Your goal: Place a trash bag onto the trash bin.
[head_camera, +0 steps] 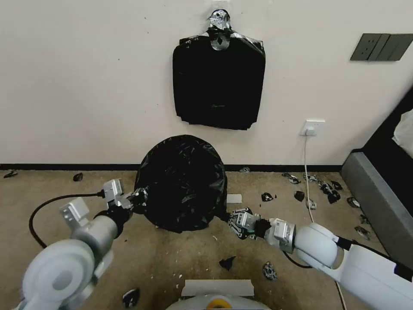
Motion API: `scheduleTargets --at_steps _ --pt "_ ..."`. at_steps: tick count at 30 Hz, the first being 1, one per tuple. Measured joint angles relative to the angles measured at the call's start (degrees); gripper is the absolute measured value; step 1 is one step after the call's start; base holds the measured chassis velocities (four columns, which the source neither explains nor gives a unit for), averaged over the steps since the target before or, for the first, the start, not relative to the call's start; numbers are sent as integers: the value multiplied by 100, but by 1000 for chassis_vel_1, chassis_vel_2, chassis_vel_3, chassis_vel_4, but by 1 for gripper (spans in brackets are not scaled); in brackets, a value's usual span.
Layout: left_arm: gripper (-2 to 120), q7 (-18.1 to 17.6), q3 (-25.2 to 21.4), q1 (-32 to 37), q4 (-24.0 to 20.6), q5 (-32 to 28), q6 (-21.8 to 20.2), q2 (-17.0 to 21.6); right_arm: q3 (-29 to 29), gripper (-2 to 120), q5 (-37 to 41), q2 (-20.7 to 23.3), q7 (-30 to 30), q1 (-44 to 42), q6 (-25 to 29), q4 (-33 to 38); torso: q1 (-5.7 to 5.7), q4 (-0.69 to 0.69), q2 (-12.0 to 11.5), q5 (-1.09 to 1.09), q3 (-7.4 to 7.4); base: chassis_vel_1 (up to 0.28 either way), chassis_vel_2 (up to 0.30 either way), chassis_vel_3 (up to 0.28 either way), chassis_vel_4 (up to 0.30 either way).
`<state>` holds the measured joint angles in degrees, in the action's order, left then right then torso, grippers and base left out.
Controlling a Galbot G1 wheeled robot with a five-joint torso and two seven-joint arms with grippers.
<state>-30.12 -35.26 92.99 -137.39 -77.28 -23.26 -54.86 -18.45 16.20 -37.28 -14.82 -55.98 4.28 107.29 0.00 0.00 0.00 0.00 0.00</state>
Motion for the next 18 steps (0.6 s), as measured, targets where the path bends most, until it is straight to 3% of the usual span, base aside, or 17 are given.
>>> scheduleTargets --at_steps 6,15,18 --pt "3 21 87 -32 91 132 18 -67 61 1 137 18 80 -116 -88 163 0 1 0 -1 0 0 0 0 0" --pt "3 20 80 -271 388 168 131 -48 392 37 218 144 96 -667 285 139 0 0 0 0 0 0 0 0 0" --pt "3 8 82 -314 428 166 159 -41 427 43 218 152 90 -736 333 170 0 0 0 0 0 0 0 0 0"
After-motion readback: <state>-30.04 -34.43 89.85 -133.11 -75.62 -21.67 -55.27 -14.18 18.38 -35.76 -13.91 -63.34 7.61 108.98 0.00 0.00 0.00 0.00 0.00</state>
